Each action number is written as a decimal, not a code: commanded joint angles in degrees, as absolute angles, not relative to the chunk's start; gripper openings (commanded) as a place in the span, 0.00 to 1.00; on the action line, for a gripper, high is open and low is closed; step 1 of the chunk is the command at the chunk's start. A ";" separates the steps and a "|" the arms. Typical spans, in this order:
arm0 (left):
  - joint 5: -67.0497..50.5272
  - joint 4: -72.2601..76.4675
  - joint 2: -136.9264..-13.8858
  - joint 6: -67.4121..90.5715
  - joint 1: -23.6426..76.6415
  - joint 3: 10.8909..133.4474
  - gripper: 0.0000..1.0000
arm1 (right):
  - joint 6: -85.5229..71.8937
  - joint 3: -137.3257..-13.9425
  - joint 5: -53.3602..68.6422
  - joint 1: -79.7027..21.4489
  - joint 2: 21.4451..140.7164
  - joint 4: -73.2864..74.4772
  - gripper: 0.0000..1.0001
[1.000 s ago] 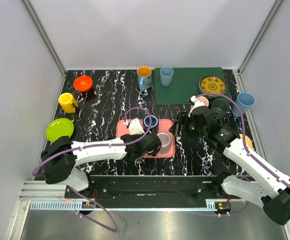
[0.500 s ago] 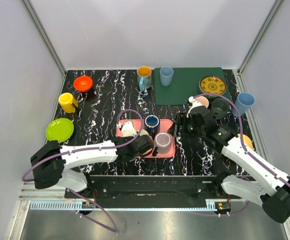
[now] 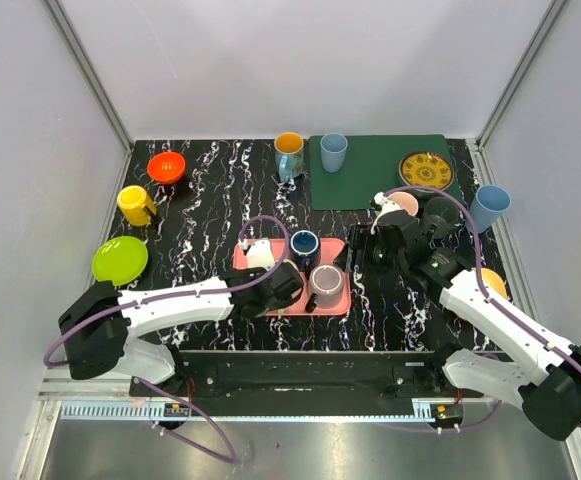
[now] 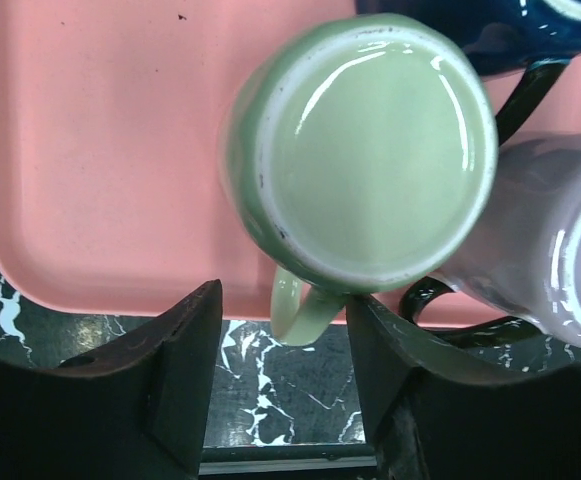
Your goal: Turn the mug right side up
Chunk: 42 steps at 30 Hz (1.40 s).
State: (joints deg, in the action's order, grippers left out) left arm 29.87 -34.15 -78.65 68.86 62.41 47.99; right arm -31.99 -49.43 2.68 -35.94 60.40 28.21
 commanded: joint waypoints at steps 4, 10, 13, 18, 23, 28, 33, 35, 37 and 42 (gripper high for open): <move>25.93 -32.35 -79.71 61.10 60.56 50.27 0.55 | -31.82 -49.92 3.25 -36.47 61.26 25.75 0.72; 24.44 -32.43 -82.08 57.75 60.12 52.38 0.49 | -31.64 -49.75 3.52 -36.39 62.31 25.31 0.73; 23.56 -32.43 -82.97 56.96 60.03 52.73 0.40 | -31.47 -49.75 3.43 -36.47 62.58 25.31 0.72; 21.97 -31.64 -83.23 56.60 60.03 51.59 0.23 | -31.46 -49.75 3.43 -36.39 62.49 25.22 0.72; 21.27 -30.94 -82.62 56.60 60.03 50.28 0.00 | -31.55 -49.92 3.78 -36.47 61.88 25.49 0.72; 22.23 -32.77 -74.30 53.71 60.12 50.27 0.00 | -30.85 -51.76 5.01 -36.47 60.47 26.63 0.72; 27.59 -36.03 -59.79 51.25 60.47 52.56 0.00 | -29.27 -56.60 5.80 -36.39 58.80 28.56 0.72; 29.61 -35.95 -53.46 50.36 60.38 53.87 0.00 | -28.83 -57.74 7.28 -36.47 57.58 28.04 0.72; 30.06 -33.34 -48.03 48.61 60.38 54.40 0.00 | -29.18 -57.40 9.22 -36.39 56.26 24.99 0.72; 24.89 -12.34 -37.02 45.18 59.24 45.63 0.00 | -37.41 -51.24 24.05 -36.47 50.80 11.01 0.73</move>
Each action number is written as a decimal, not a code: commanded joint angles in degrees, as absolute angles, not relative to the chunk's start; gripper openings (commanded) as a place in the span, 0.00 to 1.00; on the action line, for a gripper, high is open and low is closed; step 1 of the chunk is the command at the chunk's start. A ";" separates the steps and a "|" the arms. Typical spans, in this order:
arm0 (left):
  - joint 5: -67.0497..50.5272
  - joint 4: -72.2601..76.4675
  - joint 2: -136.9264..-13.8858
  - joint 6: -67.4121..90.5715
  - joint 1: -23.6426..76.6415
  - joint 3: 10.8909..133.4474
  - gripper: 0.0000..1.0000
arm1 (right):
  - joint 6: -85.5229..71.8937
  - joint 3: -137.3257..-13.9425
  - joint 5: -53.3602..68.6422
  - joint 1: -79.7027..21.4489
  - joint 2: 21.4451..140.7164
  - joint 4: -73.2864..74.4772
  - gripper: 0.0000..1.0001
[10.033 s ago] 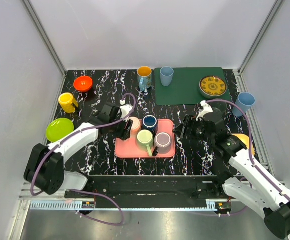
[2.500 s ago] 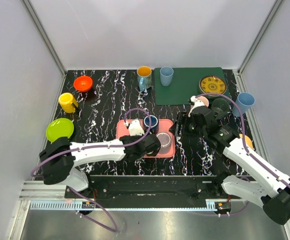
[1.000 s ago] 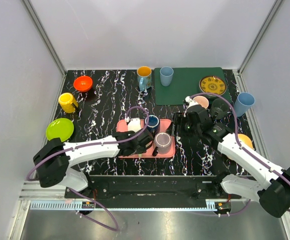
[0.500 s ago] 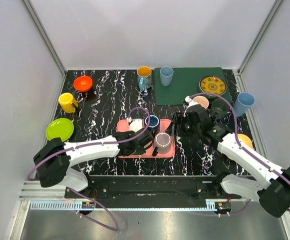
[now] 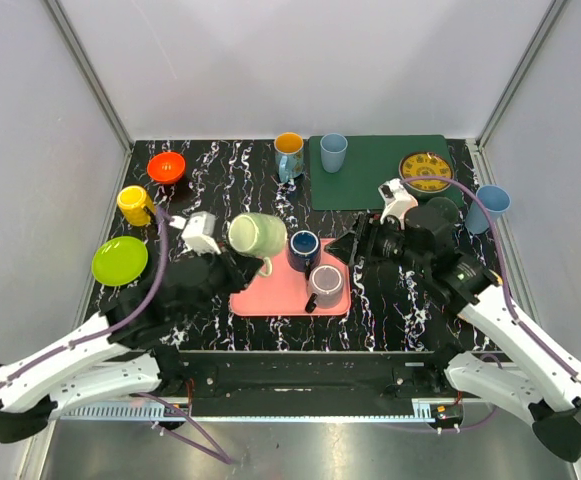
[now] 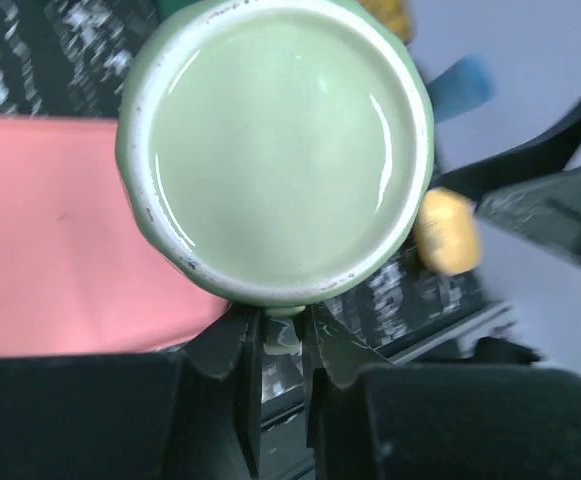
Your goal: Turn the mug right side up
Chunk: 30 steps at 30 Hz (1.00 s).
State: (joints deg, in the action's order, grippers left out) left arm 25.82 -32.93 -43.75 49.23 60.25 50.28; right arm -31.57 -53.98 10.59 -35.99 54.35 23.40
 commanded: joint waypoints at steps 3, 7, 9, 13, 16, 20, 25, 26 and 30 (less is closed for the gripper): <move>12.71 8.00 -34.54 46.83 56.35 40.53 0.00 | -43.91 -50.28 35.83 -36.30 52.20 3.19 0.76; -1.21 21.95 -38.40 51.41 52.92 38.41 0.00 | -51.14 -45.71 44.63 -36.39 51.94 -13.41 0.80; -5.34 28.34 -40.50 53.51 52.47 38.15 0.00 | -52.72 -45.88 46.92 -36.39 52.64 -15.64 0.81; -7.82 32.08 -42.97 54.14 52.38 38.93 0.00 | -55.54 -46.05 50.89 -36.47 54.84 -20.73 0.83; -8.96 34.18 -44.56 54.67 52.29 39.11 0.00 | -55.28 -46.84 50.63 -36.47 56.07 -20.74 0.83; -9.84 36.21 -45.97 55.98 52.38 38.85 0.00 | -55.37 -47.55 50.36 -36.47 58.00 -21.53 0.82; -10.90 37.26 -46.93 57.13 52.38 38.67 0.00 | -55.63 -47.20 48.52 -36.47 58.88 -24.60 0.79; -10.99 37.35 -46.93 57.65 52.38 38.58 0.00 | -56.33 -47.20 48.34 -36.47 58.97 -25.57 0.76; -11.42 38.49 -47.55 58.71 52.38 37.01 0.00 | -58.35 -47.81 47.46 -36.47 60.11 -30.57 0.61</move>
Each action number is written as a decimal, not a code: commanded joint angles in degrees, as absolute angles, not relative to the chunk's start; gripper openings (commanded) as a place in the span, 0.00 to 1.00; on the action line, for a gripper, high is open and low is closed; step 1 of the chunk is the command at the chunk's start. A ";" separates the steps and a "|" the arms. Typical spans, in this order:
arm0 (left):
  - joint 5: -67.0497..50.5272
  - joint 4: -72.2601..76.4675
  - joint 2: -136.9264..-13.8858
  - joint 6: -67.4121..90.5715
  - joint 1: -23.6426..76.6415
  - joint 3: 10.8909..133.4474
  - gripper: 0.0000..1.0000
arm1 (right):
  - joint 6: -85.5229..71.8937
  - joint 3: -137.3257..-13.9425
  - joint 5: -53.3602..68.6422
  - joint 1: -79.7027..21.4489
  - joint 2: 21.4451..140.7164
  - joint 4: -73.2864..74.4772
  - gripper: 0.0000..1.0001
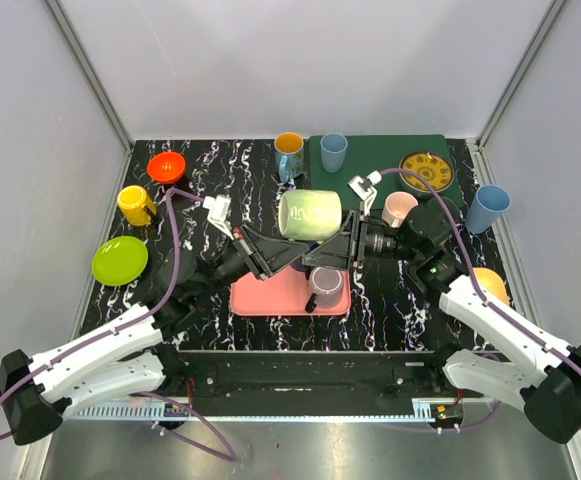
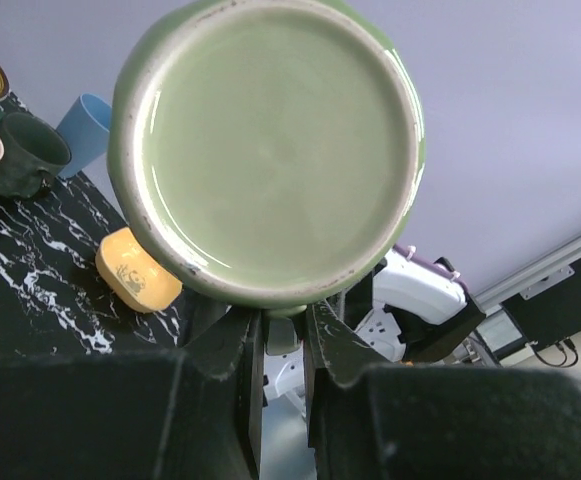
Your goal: Turn the mug right side up
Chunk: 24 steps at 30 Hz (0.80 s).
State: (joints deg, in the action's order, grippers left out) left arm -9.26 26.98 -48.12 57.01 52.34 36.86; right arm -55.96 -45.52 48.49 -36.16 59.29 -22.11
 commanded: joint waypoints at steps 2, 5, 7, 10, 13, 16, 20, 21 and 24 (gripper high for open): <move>-11.43 38.50 -47.64 59.06 52.38 36.65 0.00 | -59.58 -48.16 47.37 -36.47 60.99 -31.81 0.52; -11.16 38.58 -47.20 59.06 52.38 35.86 0.00 | -61.16 -48.08 47.99 -36.47 61.96 -33.75 0.34; -10.99 38.41 -47.11 58.98 52.38 35.60 0.00 | -61.43 -47.64 47.99 -36.47 62.14 -34.45 0.26; -11.16 38.41 -47.37 58.80 52.38 35.24 0.00 | -61.79 -47.29 47.64 -36.47 62.05 -34.80 0.09; -11.95 38.67 -48.16 59.06 52.47 34.11 0.00 | -62.49 -46.76 46.41 -36.47 61.44 -35.86 0.00; -12.40 37.54 -48.17 58.71 52.47 32.96 0.13 | -57.94 -48.07 41.95 -36.39 58.64 -27.72 0.00; -6.44 25.63 -41.08 53.37 52.38 32.87 0.71 | -40.84 -54.57 31.75 -36.30 53.97 -4.96 0.00; -1.46 22.79 -39.22 52.48 52.38 33.31 0.84 | -38.43 -57.54 27.12 -36.21 53.36 3.17 0.00; 9.27 12.59 -32.97 50.36 52.03 34.27 0.96 | -31.83 -62.47 19.02 -35.95 53.00 13.93 0.00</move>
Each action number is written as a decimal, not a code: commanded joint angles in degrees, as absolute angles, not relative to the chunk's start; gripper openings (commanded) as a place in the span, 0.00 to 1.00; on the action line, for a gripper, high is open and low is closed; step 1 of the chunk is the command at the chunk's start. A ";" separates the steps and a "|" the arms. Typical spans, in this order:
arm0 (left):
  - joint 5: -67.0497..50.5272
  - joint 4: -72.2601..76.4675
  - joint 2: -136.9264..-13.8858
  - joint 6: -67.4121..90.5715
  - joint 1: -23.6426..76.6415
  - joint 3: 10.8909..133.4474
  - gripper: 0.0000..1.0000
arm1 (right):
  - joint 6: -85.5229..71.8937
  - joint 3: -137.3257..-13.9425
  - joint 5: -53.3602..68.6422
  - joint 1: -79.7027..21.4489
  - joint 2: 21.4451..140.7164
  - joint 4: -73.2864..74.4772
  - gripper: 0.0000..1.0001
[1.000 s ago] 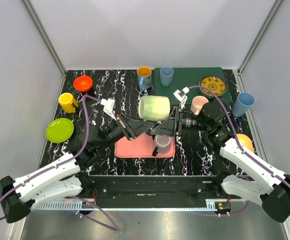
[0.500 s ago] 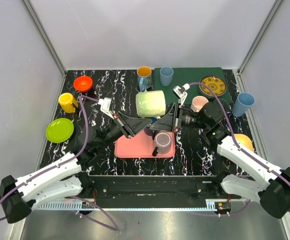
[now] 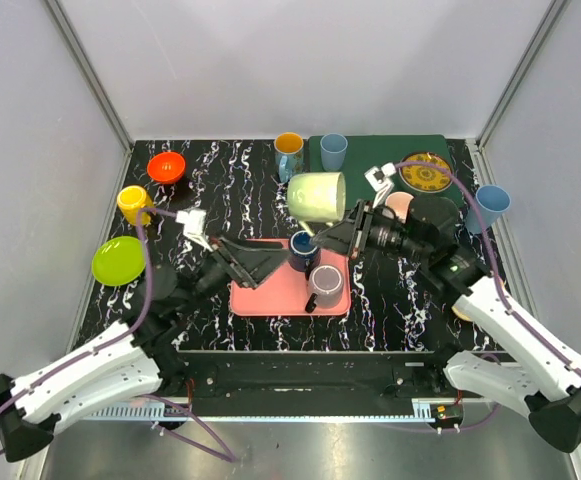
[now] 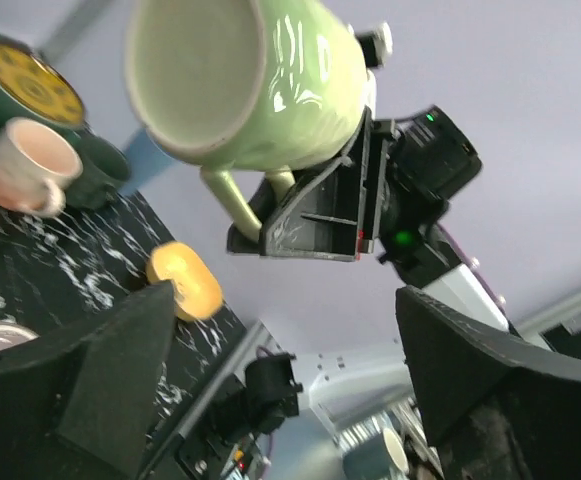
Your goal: Turn the mug right side up
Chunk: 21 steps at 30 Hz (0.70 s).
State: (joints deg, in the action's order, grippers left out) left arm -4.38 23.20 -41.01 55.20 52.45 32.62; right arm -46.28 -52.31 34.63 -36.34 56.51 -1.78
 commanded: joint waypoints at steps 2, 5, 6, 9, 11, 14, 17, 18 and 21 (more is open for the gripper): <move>13.78 6.28 -29.29 49.49 51.68 34.80 0.99 | -28.59 -65.29 12.61 -35.86 54.66 20.00 0.00; 22.74 -3.03 -27.16 49.74 51.59 36.21 0.99 | -24.89 -71.80 -6.10 -35.86 61.86 35.21 0.00; 25.81 -5.34 -27.25 50.01 51.59 36.91 0.99 | -24.00 -72.76 -13.03 -35.86 63.62 39.07 0.00; 27.86 -12.20 -29.61 51.76 51.59 38.40 0.98 | -23.46 -72.51 -17.75 -34.64 71.17 41.13 0.00; 27.42 -15.36 -32.41 53.16 51.59 38.93 0.97 | -24.43 -72.16 -16.79 -33.93 73.38 40.26 0.00; 26.20 -17.39 -36.19 53.70 51.50 39.90 0.96 | -24.70 -72.51 -16.17 -33.22 78.30 38.06 0.00; 25.14 -18.80 -39.19 54.05 51.50 40.78 0.95 | -24.52 -74.44 -16.44 -31.91 83.57 37.27 0.00; 24.88 -18.98 -39.72 54.05 51.50 40.87 0.95 | -24.52 -75.40 -15.30 -31.12 85.93 36.83 0.00; 24.35 -19.16 -41.57 54.40 51.42 40.61 0.95 | -25.05 -77.07 -13.46 -28.31 90.77 36.65 0.00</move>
State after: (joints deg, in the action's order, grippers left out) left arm 24.05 -18.26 -40.60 53.63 51.70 37.89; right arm -25.43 -71.20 -12.45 -31.51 87.74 41.76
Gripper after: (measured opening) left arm 0.959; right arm 0.216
